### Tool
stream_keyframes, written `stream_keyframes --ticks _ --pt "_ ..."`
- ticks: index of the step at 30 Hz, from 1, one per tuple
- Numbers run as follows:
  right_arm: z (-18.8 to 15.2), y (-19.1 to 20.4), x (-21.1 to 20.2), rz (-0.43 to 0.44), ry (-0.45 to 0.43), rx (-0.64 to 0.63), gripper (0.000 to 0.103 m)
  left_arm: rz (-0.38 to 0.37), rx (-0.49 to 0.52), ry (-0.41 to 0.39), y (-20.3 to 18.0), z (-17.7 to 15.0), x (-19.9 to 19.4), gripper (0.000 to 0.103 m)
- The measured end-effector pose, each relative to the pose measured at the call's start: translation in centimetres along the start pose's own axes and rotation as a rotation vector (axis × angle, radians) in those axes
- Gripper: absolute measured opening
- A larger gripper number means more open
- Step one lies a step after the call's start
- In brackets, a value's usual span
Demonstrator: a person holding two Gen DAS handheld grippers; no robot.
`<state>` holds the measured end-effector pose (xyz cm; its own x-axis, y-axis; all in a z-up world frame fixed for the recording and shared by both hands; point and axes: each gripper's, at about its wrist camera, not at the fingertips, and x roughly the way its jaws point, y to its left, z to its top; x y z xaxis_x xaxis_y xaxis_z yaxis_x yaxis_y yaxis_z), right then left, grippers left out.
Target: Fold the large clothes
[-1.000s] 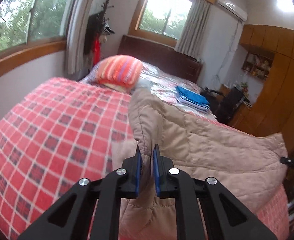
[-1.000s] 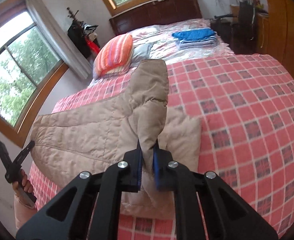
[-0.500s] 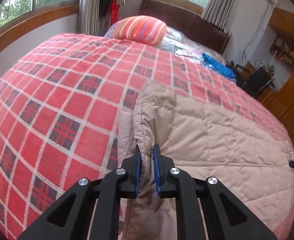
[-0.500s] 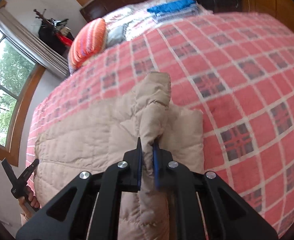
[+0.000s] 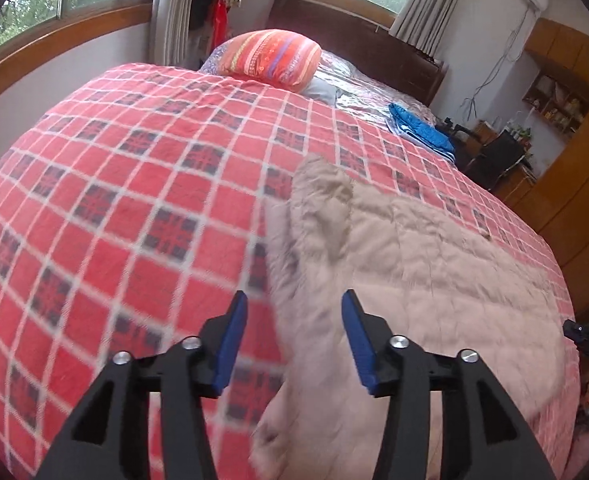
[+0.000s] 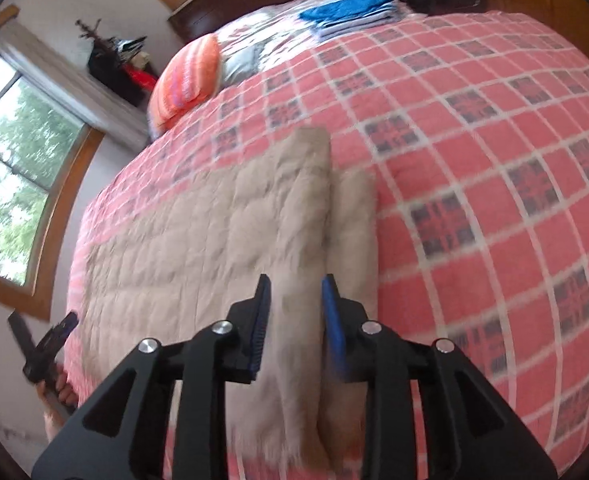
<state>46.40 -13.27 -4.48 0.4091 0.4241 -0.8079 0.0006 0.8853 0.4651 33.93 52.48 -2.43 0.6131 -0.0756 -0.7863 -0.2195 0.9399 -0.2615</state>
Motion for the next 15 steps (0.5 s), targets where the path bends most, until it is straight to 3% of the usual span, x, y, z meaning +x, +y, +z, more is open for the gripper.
stream_keyframes --ticks 6,10,12,13,14,15 --pt "-4.3 -0.9 -0.8 0.059 0.046 -0.023 0.035 -0.087 -0.057 0.036 2.7 -3.9 -1.9 0.053" --pt "-5.5 -0.8 -0.1 0.078 0.068 -0.026 0.035 -0.166 -0.06 0.06 2.2 -5.6 -1.9 0.053" --pt "-5.9 -0.4 -0.1 0.098 0.077 -0.031 0.029 -0.156 -0.04 0.082 1.2 -6.2 -1.6 0.051" --pt "-6.0 0.0 -0.3 0.1 0.078 -0.043 0.025 -0.154 -0.032 0.088 0.8 -6.3 -1.5 0.045" --pt "-6.1 0.4 -0.5 0.093 0.075 -0.058 0.021 -0.161 -0.025 0.096 0.3 -6.4 -1.5 0.032" --pt "-6.3 1.0 -0.9 0.079 0.071 -0.083 0.017 -0.153 -0.024 0.099 0.1 -6.4 -1.5 0.029"
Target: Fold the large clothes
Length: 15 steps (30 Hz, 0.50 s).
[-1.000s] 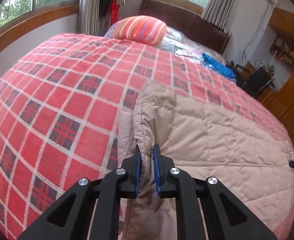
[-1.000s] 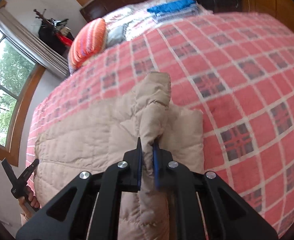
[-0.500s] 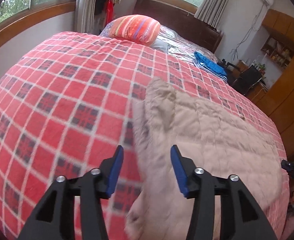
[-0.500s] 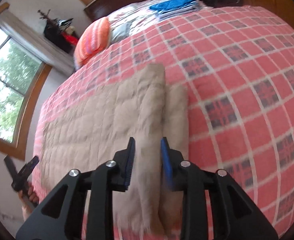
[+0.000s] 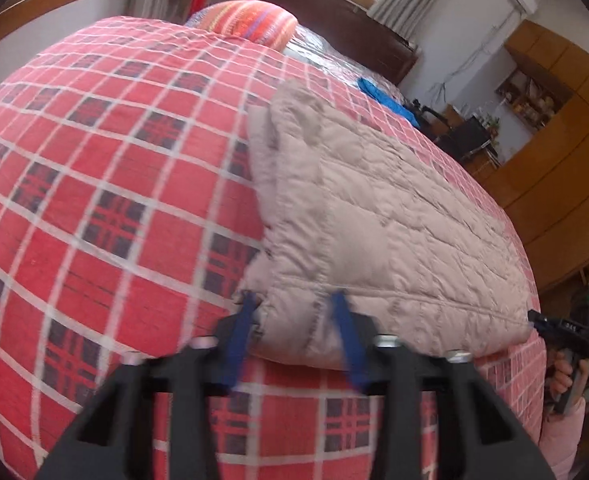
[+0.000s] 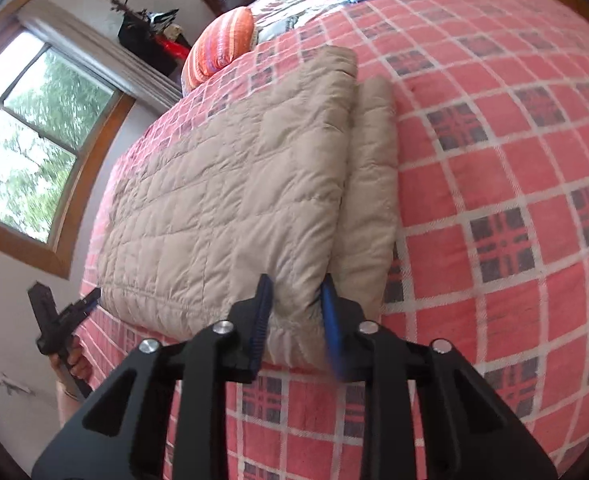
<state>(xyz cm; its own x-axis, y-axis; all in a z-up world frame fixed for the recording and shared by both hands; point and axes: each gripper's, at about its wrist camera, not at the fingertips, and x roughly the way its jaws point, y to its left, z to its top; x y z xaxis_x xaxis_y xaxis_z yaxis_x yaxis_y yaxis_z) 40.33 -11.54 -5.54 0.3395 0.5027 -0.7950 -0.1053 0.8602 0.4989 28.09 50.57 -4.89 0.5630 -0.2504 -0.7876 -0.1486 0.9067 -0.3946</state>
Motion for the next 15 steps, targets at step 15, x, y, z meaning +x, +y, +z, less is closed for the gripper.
stream_keyframes --ticks 15 --pt "-1.1 -2.0 1.3 0.025 0.05 0.021 0.008 -0.068 -0.033 0.027 2.6 -1.6 1.1 0.008"
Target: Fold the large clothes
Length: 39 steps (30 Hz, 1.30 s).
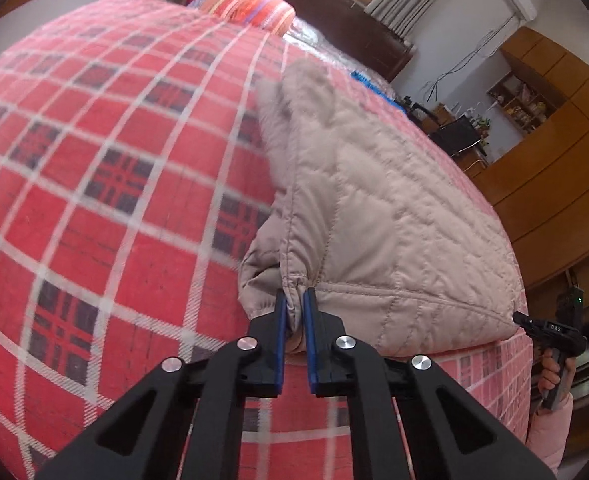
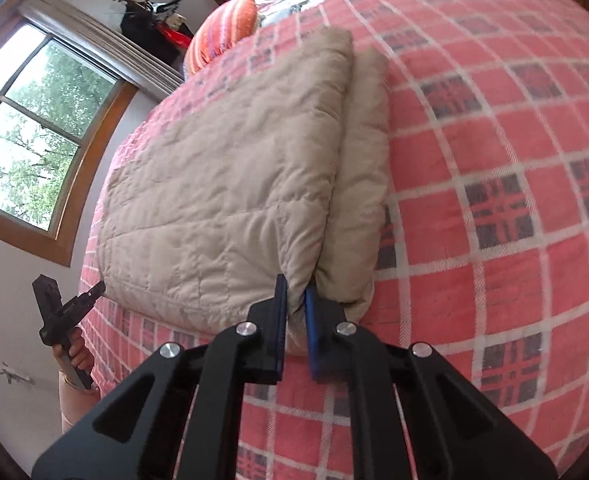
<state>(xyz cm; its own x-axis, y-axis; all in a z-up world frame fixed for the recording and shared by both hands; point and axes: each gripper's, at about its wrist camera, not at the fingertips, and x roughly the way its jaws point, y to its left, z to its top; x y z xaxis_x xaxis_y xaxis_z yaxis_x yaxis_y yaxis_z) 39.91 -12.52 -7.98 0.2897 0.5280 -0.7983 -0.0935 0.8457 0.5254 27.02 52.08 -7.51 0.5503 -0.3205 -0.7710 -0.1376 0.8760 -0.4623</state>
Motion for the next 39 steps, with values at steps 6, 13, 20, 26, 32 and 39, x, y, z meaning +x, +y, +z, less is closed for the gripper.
stream_keyframes --ticks 6,13,20,26,32,39 --pt "-0.3 -1.1 1.5 -0.01 0.011 0.009 0.008 0.036 0.03 -0.005 -0.2 -0.3 1.0 0.008" --pt "-0.6 -0.7 2.3 -0.039 0.004 0.003 0.009 0.076 0.067 -0.022 -0.7 -1.0 1.2 0.009" --pt "-1.1 0.5 2.0 -0.068 -0.004 0.014 0.01 0.107 0.048 -0.018 -1.2 -1.0 0.8 0.013" --pt "-1.7 2.2 -2.2 -0.074 -0.098 -0.024 0.061 0.091 0.062 -0.094 -1.4 -1.0 -3.4 0.066" --pt "-0.1 1.1 -5.3 -0.017 -0.167 0.036 0.068 0.057 0.006 -0.135 0.6 1.6 -5.6 0.074" --pt "3.0 -0.8 -3.6 0.022 -0.156 0.126 0.07 0.022 -0.097 -0.124 2.3 6.0 -3.4 0.075"
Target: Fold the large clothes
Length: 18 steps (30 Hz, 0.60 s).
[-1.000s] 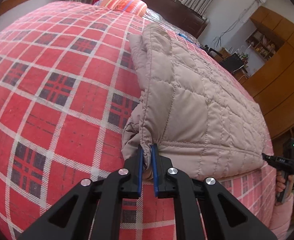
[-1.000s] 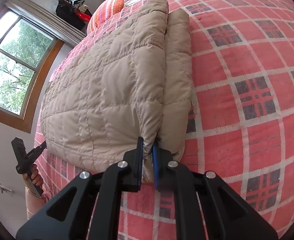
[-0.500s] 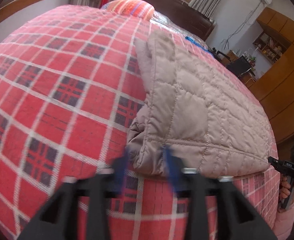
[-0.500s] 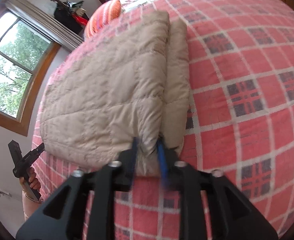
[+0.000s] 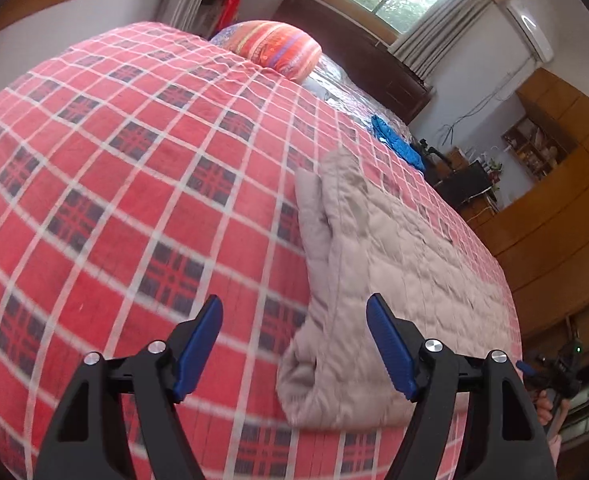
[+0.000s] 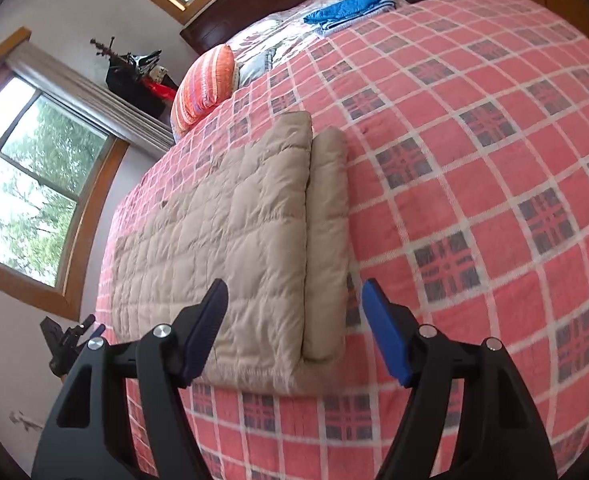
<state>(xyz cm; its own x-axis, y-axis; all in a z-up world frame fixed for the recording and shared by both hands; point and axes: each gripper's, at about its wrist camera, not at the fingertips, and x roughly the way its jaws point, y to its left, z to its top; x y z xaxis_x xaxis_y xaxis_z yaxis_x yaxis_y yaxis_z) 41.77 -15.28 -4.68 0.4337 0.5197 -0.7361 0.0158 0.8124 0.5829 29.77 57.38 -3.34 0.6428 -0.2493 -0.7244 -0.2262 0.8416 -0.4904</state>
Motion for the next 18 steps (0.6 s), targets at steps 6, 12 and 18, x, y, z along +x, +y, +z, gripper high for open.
stream_keyframes --ticks 6,12,18 --pt "1.5 -0.4 1.8 0.032 0.016 0.025 0.071 -0.037 -0.031 0.041 -0.4 1.4 3.0 0.075" --pt "2.2 -0.6 3.6 0.045 0.041 0.026 0.074 -0.075 -0.027 0.087 -1.3 1.7 5.7 0.075" --pt "2.5 -1.0 5.6 0.048 0.063 0.037 0.077 -0.129 -0.03 0.147 -2.0 1.2 8.6 0.075"
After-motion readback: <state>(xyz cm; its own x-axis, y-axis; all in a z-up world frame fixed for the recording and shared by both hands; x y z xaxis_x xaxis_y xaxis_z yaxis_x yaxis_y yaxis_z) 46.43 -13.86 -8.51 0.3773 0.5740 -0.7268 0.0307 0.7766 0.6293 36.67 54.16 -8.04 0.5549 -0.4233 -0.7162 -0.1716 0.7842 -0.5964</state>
